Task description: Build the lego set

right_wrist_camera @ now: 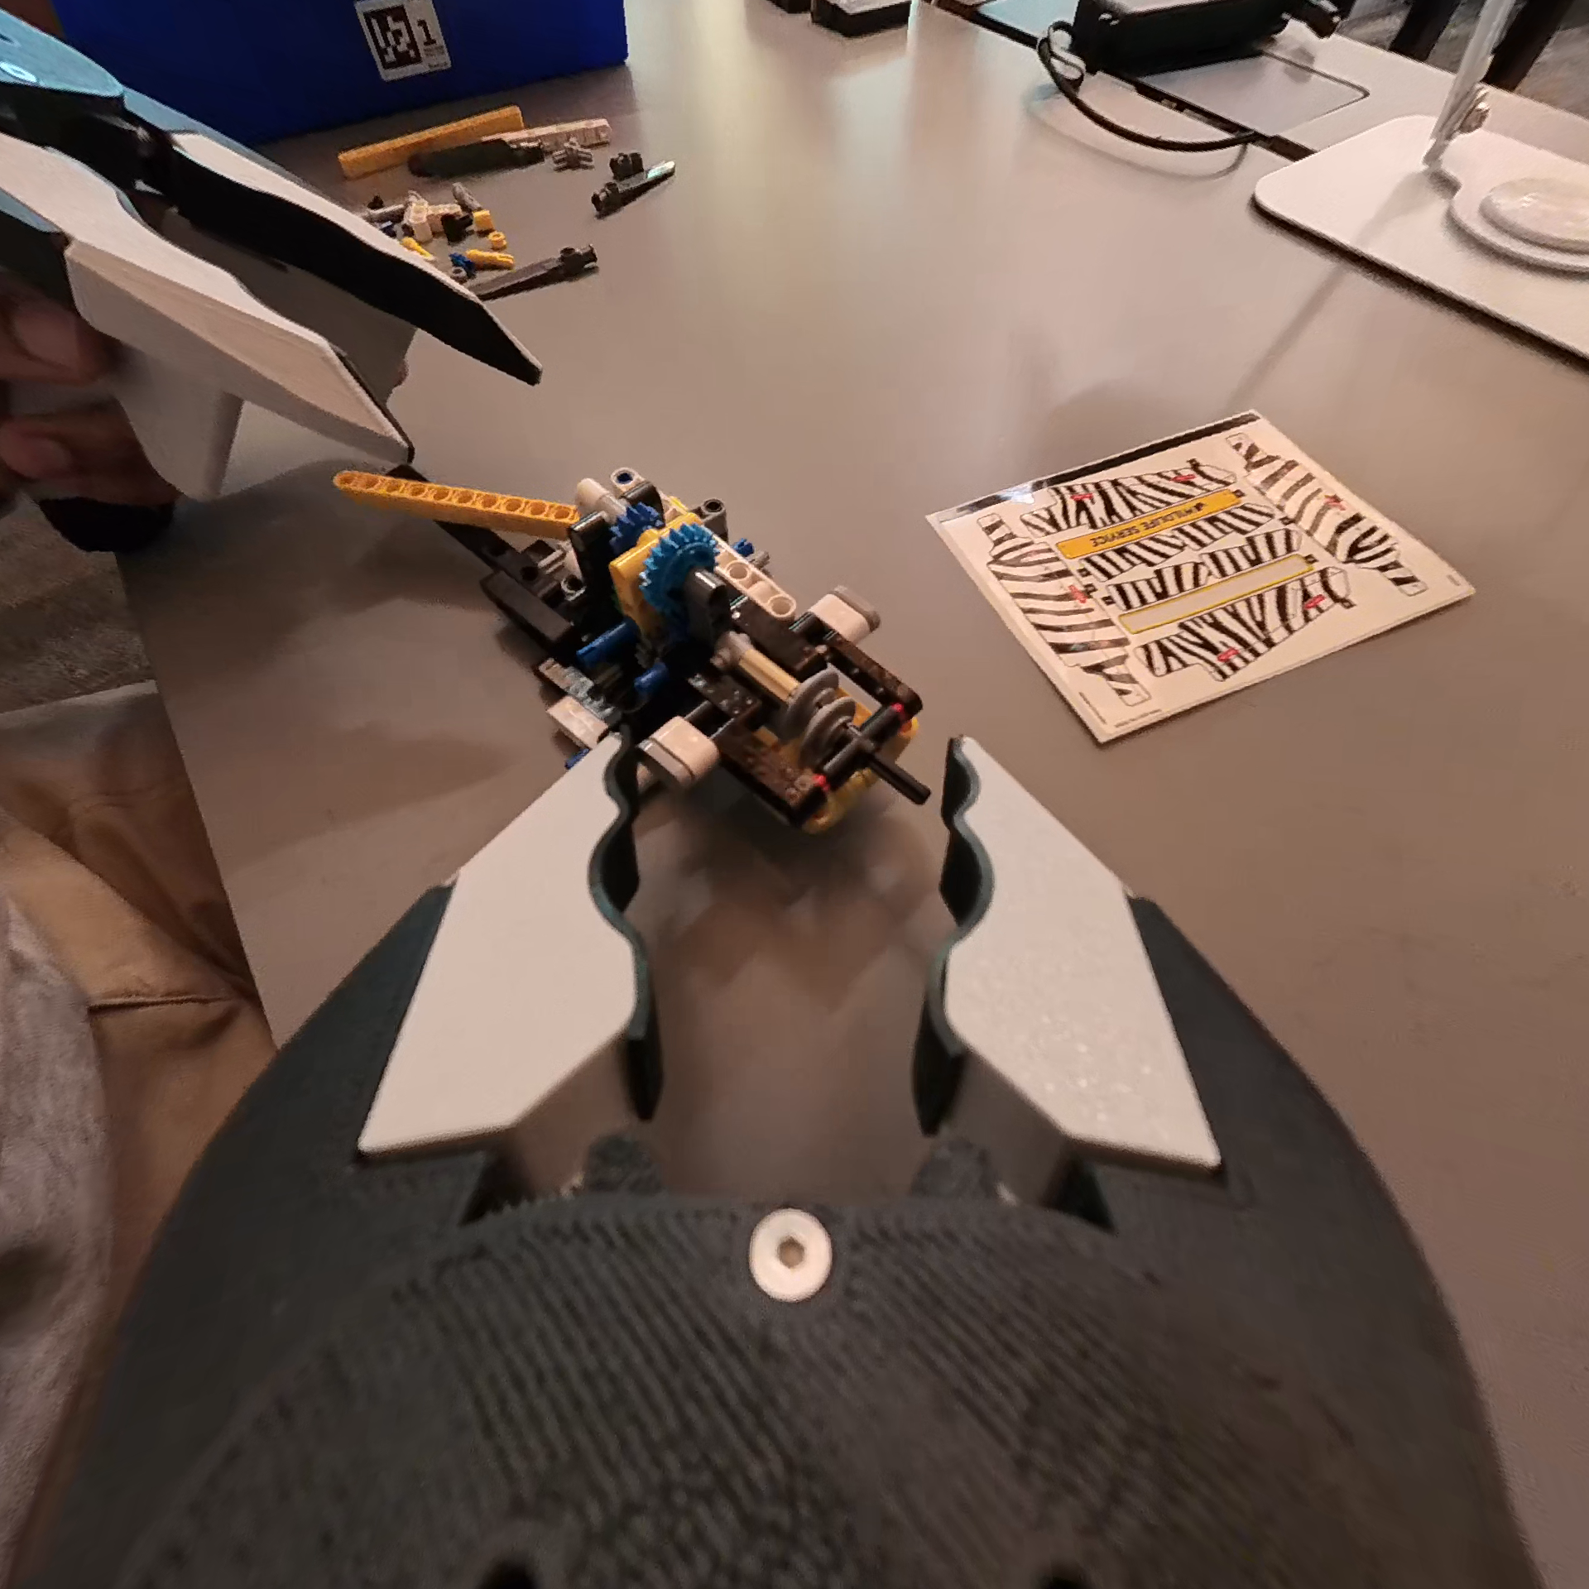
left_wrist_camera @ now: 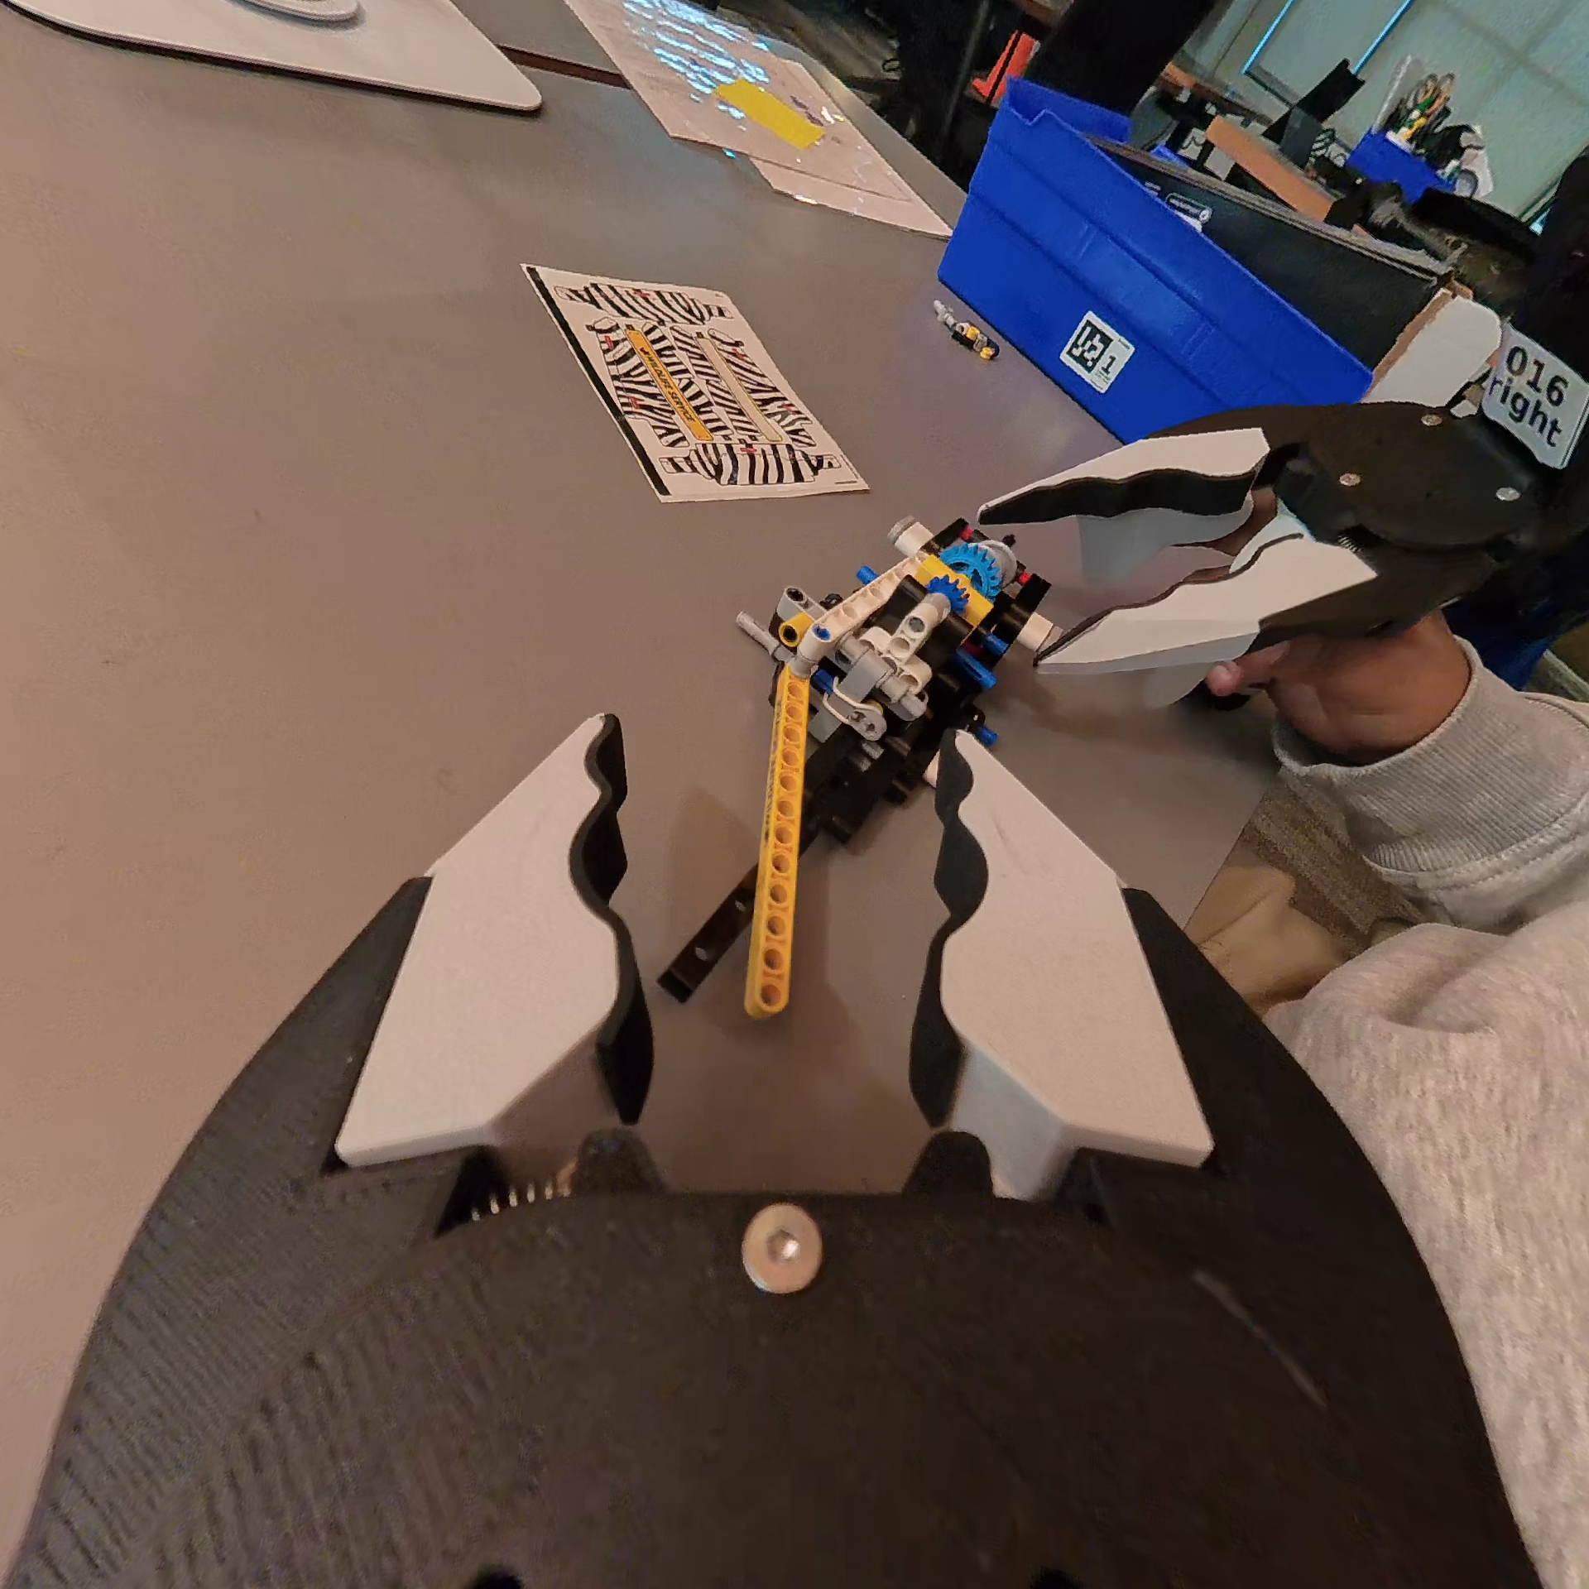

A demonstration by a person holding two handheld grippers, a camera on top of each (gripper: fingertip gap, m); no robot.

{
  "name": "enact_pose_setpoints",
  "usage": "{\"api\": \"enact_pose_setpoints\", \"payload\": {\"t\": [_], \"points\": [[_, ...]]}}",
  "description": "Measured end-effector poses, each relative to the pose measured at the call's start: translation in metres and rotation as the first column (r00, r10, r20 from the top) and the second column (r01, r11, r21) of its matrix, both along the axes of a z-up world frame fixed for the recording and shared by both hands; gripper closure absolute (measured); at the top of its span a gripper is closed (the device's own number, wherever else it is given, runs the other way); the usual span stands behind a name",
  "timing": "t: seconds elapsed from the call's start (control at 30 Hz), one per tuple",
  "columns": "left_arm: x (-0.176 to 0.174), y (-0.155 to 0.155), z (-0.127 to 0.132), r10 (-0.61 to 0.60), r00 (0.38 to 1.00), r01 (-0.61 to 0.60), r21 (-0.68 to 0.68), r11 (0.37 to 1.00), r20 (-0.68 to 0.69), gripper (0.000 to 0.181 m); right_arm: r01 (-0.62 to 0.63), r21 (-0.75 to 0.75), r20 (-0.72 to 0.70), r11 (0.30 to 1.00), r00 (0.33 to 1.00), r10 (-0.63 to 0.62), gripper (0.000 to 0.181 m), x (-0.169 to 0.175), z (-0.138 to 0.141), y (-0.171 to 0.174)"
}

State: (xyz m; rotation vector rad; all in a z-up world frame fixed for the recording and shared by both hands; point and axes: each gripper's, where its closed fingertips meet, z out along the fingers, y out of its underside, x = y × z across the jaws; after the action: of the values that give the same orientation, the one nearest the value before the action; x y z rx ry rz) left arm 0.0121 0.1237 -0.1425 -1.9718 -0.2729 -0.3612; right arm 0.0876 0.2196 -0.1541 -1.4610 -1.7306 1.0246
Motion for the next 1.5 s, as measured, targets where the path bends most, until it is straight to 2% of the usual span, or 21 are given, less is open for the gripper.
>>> {"api": "enact_pose_setpoints", "payload": {"t": [0.6,0.8,0.9,1.0,1.13,1.23,1.5], "points": [[0.002,0.000,0.000,-0.007,1.000,0.007,-0.002,1.000,0.004,0.109,-0.040,0.017,0.022,0.999,0.999,0.040,0.115,0.001,-0.004,-0.007],[0.002,-0.001,0.000,-0.005,1.000,0.005,0.001,1.000,0.002,0.109,-0.228,-0.038,0.037,0.973,0.973,0.229,0.111,0.020,-0.005,-0.028],[0.002,0.000,0.000,-0.008,1.000,0.008,-0.002,1.000,0.004,0.109,-0.212,-0.017,0.019,0.977,0.977,0.212,0.103,0.022,-0.003,-0.019],[0.002,0.000,-0.001,-0.010,1.000,0.010,-0.004,1.000,0.013,0.109,-0.214,0.002,0.007,0.977,0.977,0.214,0.103,0.020,-0.001,-0.012],[0.002,0.000,-0.002,-0.015,0.999,0.015,-0.008,1.000,0.029,0.109,-0.338,0.049,-0.015,0.940,0.941,0.339,0.106,0.017,0.001,-0.016],[0.002,0.000,-0.001,-0.017,0.999,0.017,-0.005,1.000,0.030,0.109,-0.387,0.064,-0.025,0.920,0.921,0.389,0.112,0.014,0.002,-0.015],[0.003,0.000,-0.002,-0.017,0.999,0.018,-0.011,1.000,0.028,0.109,-0.417,0.041,-0.017,0.908,0.909,0.418,0.117,0.005,0.002,-0.008]]}}
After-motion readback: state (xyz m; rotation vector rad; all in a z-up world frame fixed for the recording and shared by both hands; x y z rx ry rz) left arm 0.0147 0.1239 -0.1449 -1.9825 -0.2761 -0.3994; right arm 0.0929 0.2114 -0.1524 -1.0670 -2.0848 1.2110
